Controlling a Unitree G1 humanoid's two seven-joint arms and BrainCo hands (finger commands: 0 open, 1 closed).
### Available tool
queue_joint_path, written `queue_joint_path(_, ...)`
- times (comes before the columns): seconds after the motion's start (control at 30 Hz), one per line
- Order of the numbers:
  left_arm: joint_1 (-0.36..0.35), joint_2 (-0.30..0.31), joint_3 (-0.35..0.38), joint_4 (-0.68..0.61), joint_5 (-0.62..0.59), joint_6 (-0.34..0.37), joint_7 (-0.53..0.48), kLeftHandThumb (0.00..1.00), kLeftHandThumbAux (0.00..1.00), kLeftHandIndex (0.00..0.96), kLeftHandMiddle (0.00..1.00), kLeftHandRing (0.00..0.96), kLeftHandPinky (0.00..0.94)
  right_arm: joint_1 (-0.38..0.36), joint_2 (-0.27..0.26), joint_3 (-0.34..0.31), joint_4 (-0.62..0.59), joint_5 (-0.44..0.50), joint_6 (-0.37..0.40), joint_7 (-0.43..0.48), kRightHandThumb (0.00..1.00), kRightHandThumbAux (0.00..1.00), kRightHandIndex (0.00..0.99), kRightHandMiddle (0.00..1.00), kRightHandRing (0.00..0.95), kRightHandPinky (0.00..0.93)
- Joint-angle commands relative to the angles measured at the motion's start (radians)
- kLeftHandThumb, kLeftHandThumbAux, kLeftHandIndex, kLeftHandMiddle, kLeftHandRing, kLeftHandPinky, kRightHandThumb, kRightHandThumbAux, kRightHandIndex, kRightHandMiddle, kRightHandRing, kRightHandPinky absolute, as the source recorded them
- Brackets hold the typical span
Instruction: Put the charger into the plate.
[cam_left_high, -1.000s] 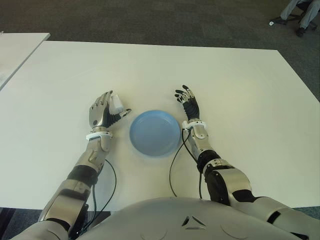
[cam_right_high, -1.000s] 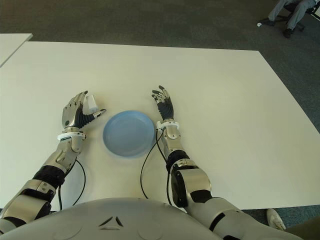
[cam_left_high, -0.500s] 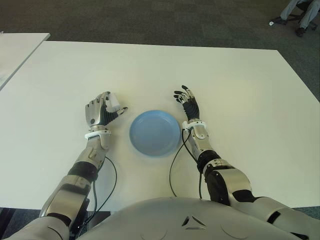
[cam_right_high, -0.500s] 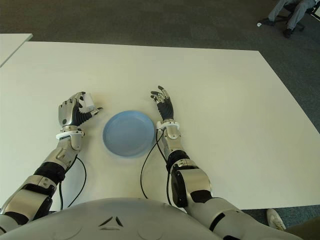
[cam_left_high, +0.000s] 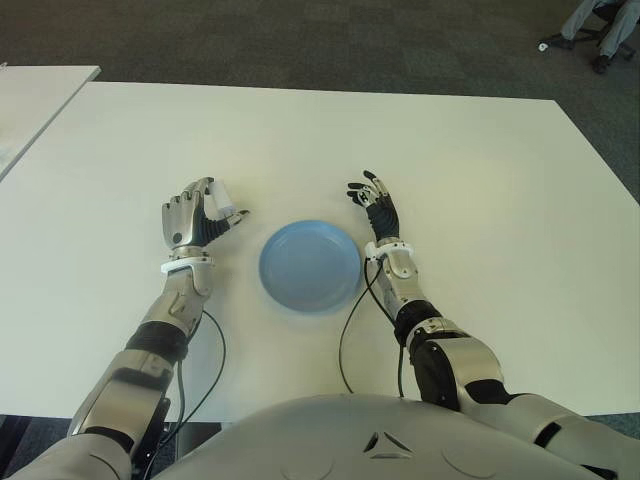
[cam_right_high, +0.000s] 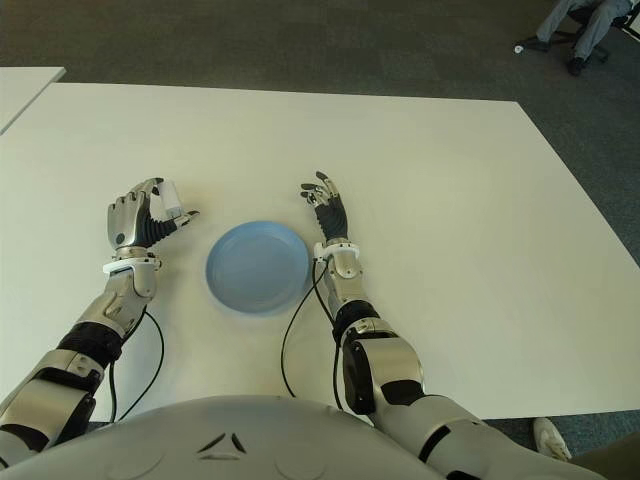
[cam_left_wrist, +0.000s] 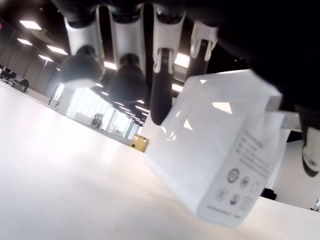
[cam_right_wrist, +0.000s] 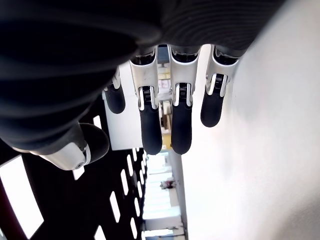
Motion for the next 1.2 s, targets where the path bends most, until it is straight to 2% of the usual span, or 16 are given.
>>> queue_joint_path(0.03, 0.008, 0.011, 0.001, -0.014, -0.023, -0.042, -0.032, 0.750, 0.695, 0.443, 0.866, 0.858, 0.874, 0.020, 0.012, -0.005, 0.031, 0.004, 0.044, 0.003, 0.000, 0.502, 0.120, 0.331, 0.310, 0.244)
queue_joint_path(0.37, 0.014, 0.020, 0.015, -0.018, -0.051, -0.111, -0.022, 0.752, 0.696, 0.443, 0.876, 0.870, 0.869, 0.019, 0.015, 0.000, 0.032, -0.004, 0.046, -0.008, 0.000, 0.495, 0.122, 0.336, 0.317, 0.250)
queue_joint_path(0.73, 0.017, 0.031, 0.023, -0.054, -0.032, -0.120, 0.007, 0.751, 0.696, 0.442, 0.876, 0.871, 0.873, 0.020, 0.016, -0.002, 0.032, -0.002, 0.046, -0.006, 0.000, 0.507, 0.122, 0.336, 0.315, 0.255)
queue_joint_path(0.87, 0.032, 0.042, 0.036, -0.139, -0.032, -0.109, -0.015, 0.750, 0.696, 0.442, 0.877, 0.871, 0.875, 0.019, 0.016, 0.000, 0.032, -0.005, 0.044, -0.011, 0.000, 0.516, 0.127, 0.343, 0.321, 0.259)
queue_joint_path(1.0, 0.063, 0.042, 0.056, -0.323, -0.031, -0.052, -0.092, 0.750, 0.696, 0.442, 0.879, 0.873, 0.878, 0.018, 0.016, 0.002, 0.033, -0.010, 0.042, -0.018, 0.000, 0.512, 0.129, 0.345, 0.324, 0.262)
queue_joint_path(1.2, 0.094, 0.037, 0.066, -0.480, -0.028, -0.010, -0.174, 0.750, 0.696, 0.442, 0.880, 0.875, 0.882, 0.019, 0.015, 0.003, 0.034, -0.010, 0.039, -0.017, 0.000, 0.504, 0.129, 0.343, 0.327, 0.268)
